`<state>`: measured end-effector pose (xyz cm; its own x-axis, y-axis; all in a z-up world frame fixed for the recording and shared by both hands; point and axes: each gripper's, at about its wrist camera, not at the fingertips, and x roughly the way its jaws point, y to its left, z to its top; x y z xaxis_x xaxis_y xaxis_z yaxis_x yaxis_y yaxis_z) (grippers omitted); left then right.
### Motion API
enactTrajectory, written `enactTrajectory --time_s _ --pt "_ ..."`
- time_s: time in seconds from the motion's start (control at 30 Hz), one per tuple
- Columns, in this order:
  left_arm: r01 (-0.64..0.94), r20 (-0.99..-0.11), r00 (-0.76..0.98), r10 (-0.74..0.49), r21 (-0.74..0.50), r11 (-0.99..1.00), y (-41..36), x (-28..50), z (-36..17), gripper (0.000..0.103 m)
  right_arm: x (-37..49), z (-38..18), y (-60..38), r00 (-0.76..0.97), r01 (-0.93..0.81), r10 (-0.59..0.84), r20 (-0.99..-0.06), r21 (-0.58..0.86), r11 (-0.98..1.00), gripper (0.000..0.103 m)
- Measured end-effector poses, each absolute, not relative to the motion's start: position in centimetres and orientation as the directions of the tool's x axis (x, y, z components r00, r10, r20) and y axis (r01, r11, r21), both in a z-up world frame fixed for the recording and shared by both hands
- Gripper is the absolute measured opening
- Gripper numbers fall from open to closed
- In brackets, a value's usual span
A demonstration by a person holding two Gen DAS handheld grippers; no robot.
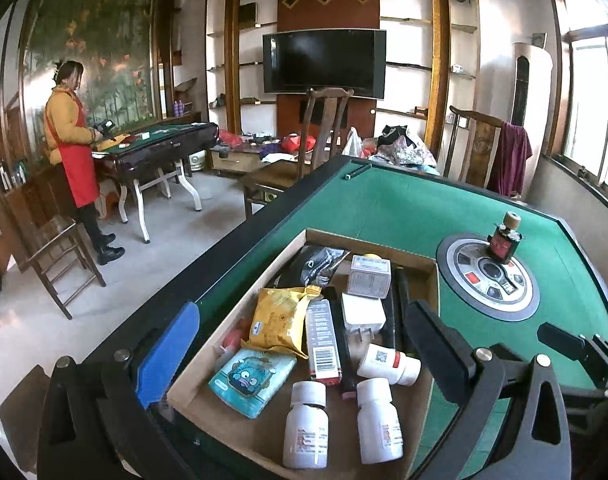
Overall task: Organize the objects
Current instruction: 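Withdraw both grippers from the box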
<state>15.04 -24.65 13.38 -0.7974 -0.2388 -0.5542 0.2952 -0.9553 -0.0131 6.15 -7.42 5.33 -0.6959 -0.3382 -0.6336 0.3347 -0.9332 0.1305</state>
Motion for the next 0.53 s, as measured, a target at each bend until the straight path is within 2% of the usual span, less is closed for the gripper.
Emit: enactTrajectory --time_s 0.1,0.23,0.4,0.53 --pt "0.285 -0.566 -0.796 -0.214 -0.038 -0.958 -24.5 15.3 13.5 0.103 6.7 5.2 -7.1 -0.704 0.337 -0.334 -0.627 0.12 -0.934 0.085" --pt "0.367 -0.567 -0.767 -0.3 -0.005 -0.93 -24.4 16.1 12.6 0.103 6.9 5.1 -7.0 -0.703 0.34 -0.339 -0.626 0.123 -0.932 0.086" --pt "0.371 -0.628 -0.721 -0.291 0.004 -0.929 -25.1 15.8 11.3 0.103 7.2 4.9 -7.5 -0.702 0.345 -0.335 -0.629 0.111 -0.932 0.086" --pt "0.394 -0.625 -0.71 -0.324 0.028 -0.919 -25.3 16.2 10.9 0.103 7.4 4.9 -8.7 -0.718 0.337 -0.291 -0.632 0.05 -0.94 0.088"
